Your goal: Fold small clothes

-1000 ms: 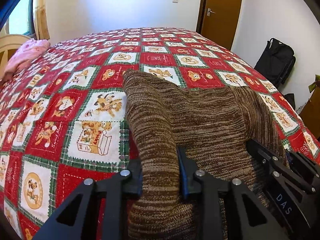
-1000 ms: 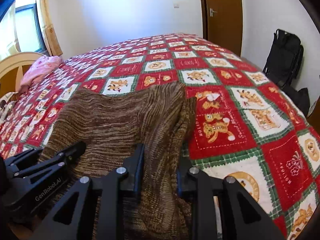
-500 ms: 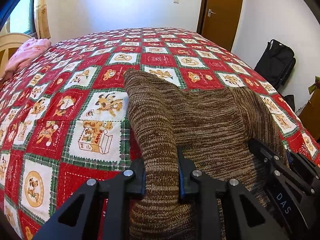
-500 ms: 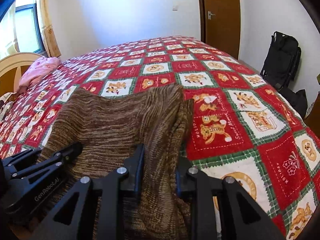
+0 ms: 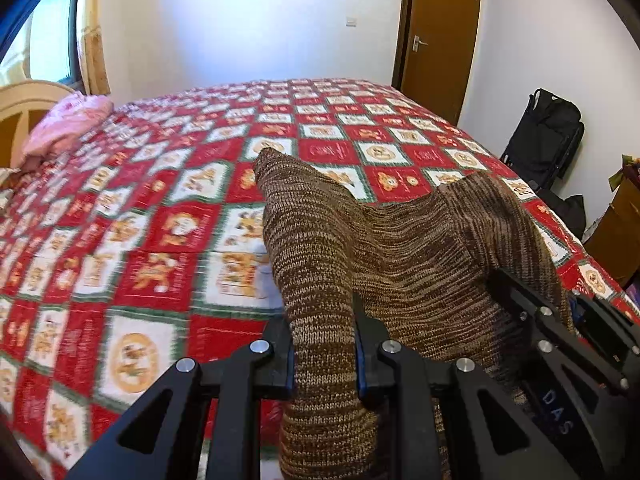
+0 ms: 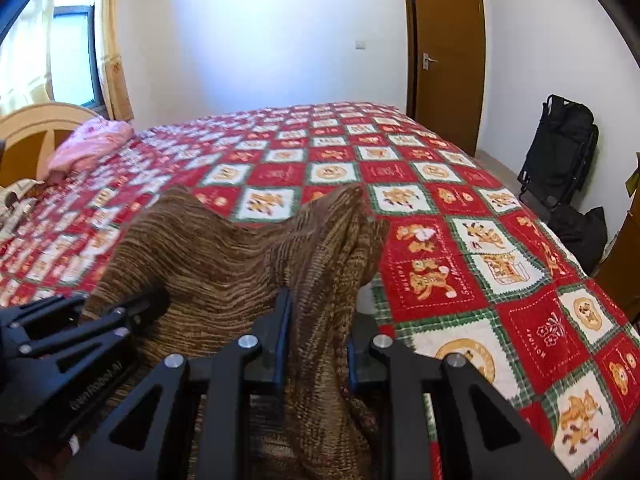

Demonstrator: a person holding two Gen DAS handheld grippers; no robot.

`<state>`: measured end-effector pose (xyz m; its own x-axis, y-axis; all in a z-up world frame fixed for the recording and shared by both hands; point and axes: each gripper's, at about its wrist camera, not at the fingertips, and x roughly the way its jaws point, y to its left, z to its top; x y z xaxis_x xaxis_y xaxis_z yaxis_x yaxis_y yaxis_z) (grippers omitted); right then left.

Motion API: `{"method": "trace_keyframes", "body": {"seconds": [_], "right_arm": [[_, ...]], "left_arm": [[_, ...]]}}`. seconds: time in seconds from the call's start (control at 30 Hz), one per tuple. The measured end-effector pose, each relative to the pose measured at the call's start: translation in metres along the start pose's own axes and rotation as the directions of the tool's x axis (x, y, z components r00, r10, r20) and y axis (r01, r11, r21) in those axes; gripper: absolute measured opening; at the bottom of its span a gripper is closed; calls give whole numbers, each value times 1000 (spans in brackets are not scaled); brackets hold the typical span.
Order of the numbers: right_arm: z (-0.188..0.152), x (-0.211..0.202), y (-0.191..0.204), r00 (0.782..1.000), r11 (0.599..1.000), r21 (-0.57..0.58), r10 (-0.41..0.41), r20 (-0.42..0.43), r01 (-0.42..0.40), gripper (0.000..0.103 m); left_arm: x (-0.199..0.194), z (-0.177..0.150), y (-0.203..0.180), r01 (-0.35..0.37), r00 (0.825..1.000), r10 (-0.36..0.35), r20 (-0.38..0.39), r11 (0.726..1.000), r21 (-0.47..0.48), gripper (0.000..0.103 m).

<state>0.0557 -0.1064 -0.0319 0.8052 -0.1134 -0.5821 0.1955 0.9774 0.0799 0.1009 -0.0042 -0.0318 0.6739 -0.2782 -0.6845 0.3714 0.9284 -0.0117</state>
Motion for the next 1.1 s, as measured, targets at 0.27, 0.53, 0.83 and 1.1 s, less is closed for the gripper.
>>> {"method": "trace_keyframes", "body": {"seconds": [0.27, 0.53, 0.83, 1.1], "right_arm": [[-7, -25, 23, 999, 999, 22, 45, 8, -45, 24], [-18, -44, 31, 999, 997, 59, 52, -5, -51, 24], [-23, -92, 5, 1000, 991, 134, 19, 22, -22, 24], [-32, -129, -17, 998, 987, 157, -42, 48, 34, 24]], "left_arm": [[-32, -11, 18, -30, 999, 30, 17, 999, 13, 22], [-49, -22, 22, -25, 1000, 24, 17, 999, 25, 22], [-79, -27, -9, 61, 997, -66, 47, 994, 94, 22], [-98, -36, -38, 135, 988, -143, 51, 982, 131, 22]]}}
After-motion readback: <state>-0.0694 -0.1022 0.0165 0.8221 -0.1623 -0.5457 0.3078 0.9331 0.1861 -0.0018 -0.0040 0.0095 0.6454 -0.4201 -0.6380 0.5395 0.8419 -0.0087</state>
